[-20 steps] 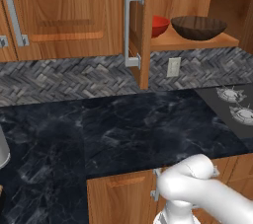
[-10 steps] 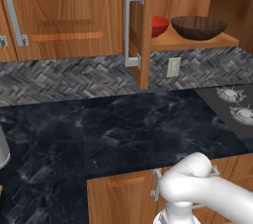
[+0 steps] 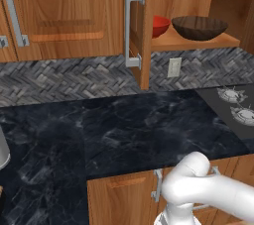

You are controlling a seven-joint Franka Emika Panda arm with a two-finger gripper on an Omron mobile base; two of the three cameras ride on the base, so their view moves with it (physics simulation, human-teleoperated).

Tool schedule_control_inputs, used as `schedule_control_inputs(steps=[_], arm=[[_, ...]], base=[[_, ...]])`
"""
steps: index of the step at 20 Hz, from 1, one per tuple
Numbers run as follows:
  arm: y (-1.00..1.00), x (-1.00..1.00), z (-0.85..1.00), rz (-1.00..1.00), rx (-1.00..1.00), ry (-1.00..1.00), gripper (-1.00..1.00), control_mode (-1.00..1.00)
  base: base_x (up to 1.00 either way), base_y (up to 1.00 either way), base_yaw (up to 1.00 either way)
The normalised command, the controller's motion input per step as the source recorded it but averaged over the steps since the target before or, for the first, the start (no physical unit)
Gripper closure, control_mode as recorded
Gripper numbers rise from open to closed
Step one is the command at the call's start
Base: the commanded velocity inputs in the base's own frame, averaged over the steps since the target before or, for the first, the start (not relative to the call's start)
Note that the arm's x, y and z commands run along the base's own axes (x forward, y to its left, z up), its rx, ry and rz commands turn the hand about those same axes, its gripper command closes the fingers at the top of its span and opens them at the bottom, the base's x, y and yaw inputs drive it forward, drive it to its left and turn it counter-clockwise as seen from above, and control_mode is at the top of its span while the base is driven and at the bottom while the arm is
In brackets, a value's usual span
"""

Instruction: Open the cabinet. Pick the bowls from the counter and place them in the cabinet. Then close the cabinet.

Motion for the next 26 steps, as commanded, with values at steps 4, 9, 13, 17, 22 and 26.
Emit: schedule_control_inputs(steps=[4, 9, 13, 17, 22, 26], arm=[[-0.03, 0.13, -0.13, 0.13, 0.00, 0.00, -1.00, -1.00], [0.00, 0.22, -0.11, 0.12, 0.00, 0.00, -1.00, -1.00], [0.00, 0.20, -0.11, 0.02, 0.00, 0.00, -1.00, -1.00], [0.08, 0.26, -0.10, 0.00, 0.00, 0.00, -1.00, -1.00], [0.19, 0.17, -0.24, 0.00, 0.00, 0.04, -1.00, -1.00], [0.46, 0.00, -0.08, 0.00, -0.01, 0.00, -1.00, -1.00]], base=[[0.00, 0.00, 0.00], [0.00, 0.00, 0.00], [0.00, 0.00, 0.00], [0.00, 0.00, 0.00], [0.00, 0.00, 0.00], [0.00, 0.00, 0.00]])
